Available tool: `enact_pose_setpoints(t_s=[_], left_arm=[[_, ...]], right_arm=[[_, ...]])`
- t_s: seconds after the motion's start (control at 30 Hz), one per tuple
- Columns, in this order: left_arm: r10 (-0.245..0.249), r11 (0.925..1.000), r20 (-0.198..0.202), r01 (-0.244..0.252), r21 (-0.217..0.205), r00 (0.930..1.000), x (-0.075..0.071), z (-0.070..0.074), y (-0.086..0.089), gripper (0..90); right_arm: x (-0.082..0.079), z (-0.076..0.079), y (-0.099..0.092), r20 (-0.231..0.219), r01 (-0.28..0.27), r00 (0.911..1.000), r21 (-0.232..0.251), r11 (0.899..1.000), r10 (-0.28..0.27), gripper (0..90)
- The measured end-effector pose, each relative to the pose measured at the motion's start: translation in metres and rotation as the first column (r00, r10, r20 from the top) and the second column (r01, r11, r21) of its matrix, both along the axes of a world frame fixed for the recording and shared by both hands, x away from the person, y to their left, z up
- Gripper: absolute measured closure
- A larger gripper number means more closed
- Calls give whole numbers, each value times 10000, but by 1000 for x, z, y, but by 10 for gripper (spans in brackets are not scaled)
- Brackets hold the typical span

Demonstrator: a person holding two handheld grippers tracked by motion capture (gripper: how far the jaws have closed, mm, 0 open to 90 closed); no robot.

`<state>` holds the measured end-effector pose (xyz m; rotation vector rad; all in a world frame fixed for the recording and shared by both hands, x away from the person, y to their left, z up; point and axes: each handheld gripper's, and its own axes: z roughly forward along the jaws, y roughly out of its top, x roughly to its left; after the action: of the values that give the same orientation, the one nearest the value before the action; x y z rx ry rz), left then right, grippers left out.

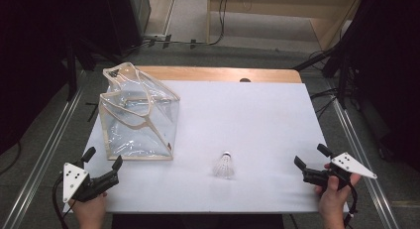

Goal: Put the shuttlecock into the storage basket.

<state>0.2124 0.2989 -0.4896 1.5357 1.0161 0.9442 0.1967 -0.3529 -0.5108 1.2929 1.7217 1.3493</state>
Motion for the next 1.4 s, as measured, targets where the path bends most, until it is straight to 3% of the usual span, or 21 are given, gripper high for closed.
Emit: enact_pose_setpoints(t_s=[0.3,0.5,0.67,0.87,0.93,1.03,1.07,1.1,1.13,1.17,1.2,1.23,1.27,1.33,1.37,1.4], left_arm=[[-12,10000,-6,12,-22,10000,-1,0,1,133],[7,10000,-3,-7,-3,10000,0,0,0,133],[0,10000,5,0,35,10000,0,0,0,133],[-1,10000,18,1,60,10000,0,0,0,133],[1,10000,22,-1,64,10000,0,0,0,132],[1,10000,24,-1,64,10000,0,0,0,133],[-10,10000,31,9,65,10000,0,0,0,133],[-3,10000,24,3,71,10000,0,0,0,133],[-8,10000,22,8,65,10000,0,0,0,133],[-8,10000,22,8,65,10000,0,0,0,133],[-6,10000,22,6,77,10000,0,0,0,133],[4,10000,18,-4,89,10000,0,0,0,133],[7,10000,20,-7,94,10000,0,0,-1,133],[1,10000,13,-1,93,10000,0,0,-1,133],[3,10000,16,-3,90,10000,0,0,-1,133],[3,10000,16,-3,90,10000,0,0,-1,133]], right_arm=[[3,5,12,-152,-439,9989,-12,9990,439,0],[6,9,26,-218,-867,9961,-394,9955,859,0],[9,12,41,-388,-1573,9871,-602,9857,1552,0],[10,13,52,-607,-1984,9791,-745,9773,1942,0],[10,13,57,-601,-2094,9768,-731,9751,2053,127],[11,13,61,-723,-2238,9731,-747,9718,2185,131],[12,13,66,-910,-2320,9703,-853,9690,2243,192],[12,13,66,-910,-2320,9703,-853,9690,2243,192],[12,13,71,-929,-2491,9661,-906,9642,2408,275],[12,13,71,-929,-2491,9661,-906,9642,2408,275],[11,13,75,-877,-2521,9659,-1025,9622,2437,358],[11,13,75,-877,-2521,9659,-1025,9622,2437,358],[12,13,78,-970,-2635,9624,-1072,9587,2537,450],[12,13,80,-1009,-2643,9621,-1141,9577,2535,495],[13,12,84,-1250,-2892,9536,-1280,9487,2738,608],[13,12,84,-1250,-2892,9536,-1280,9487,2738,608]])
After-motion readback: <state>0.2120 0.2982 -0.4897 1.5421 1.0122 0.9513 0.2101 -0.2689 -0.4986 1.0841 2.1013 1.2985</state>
